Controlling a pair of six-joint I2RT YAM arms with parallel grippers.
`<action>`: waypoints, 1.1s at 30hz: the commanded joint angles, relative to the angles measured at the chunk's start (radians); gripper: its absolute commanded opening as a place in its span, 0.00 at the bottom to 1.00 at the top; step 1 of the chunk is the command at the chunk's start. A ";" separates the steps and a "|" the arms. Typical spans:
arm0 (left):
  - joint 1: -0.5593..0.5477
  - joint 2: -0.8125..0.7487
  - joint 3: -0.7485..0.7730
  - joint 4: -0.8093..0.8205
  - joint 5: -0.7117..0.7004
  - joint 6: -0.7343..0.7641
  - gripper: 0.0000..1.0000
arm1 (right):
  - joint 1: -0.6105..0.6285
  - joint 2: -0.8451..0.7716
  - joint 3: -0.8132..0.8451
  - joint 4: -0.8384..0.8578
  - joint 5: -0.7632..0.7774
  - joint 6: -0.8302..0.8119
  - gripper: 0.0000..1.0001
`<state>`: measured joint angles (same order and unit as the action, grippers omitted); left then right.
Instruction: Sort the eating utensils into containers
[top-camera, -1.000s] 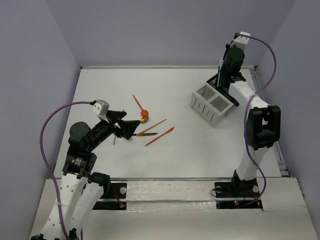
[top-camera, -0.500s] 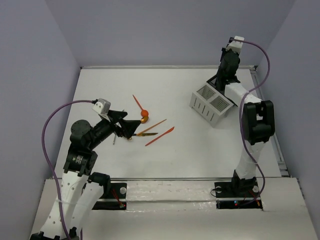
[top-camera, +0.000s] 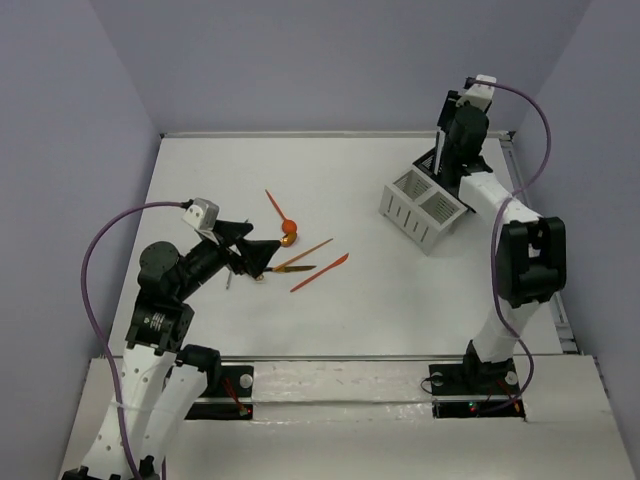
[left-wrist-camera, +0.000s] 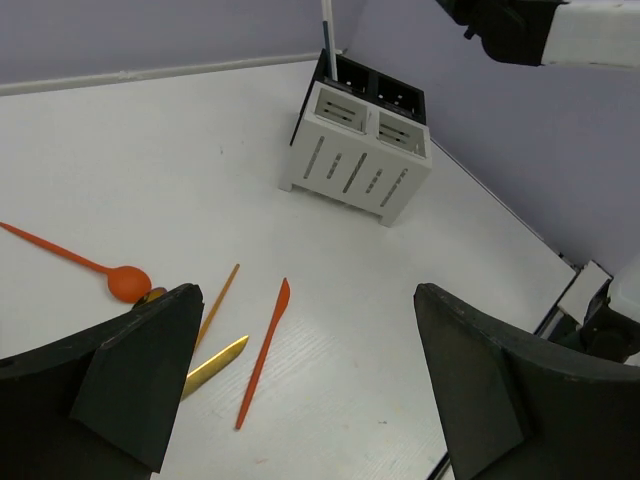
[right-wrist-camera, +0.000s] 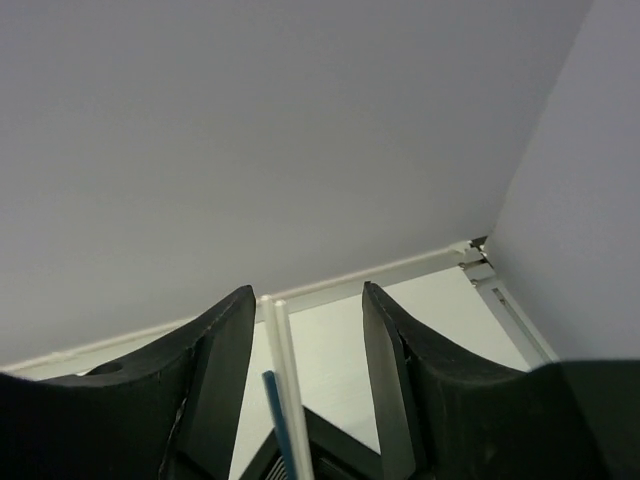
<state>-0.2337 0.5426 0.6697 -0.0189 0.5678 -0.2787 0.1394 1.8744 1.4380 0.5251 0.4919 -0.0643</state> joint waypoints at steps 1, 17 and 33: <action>0.007 -0.023 0.025 0.057 0.007 -0.002 0.99 | 0.043 -0.224 -0.020 -0.152 -0.110 0.190 0.51; 0.025 -0.043 0.019 0.050 -0.020 -0.014 0.99 | 0.647 -0.328 -0.379 -0.609 -0.276 0.536 0.33; 0.025 -0.047 0.019 0.054 -0.005 -0.014 0.99 | 0.845 -0.077 -0.326 -0.727 -0.093 0.808 0.61</action>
<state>-0.2138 0.5064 0.6697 -0.0189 0.5423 -0.2897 0.9649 1.7710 1.0416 -0.1665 0.3138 0.6746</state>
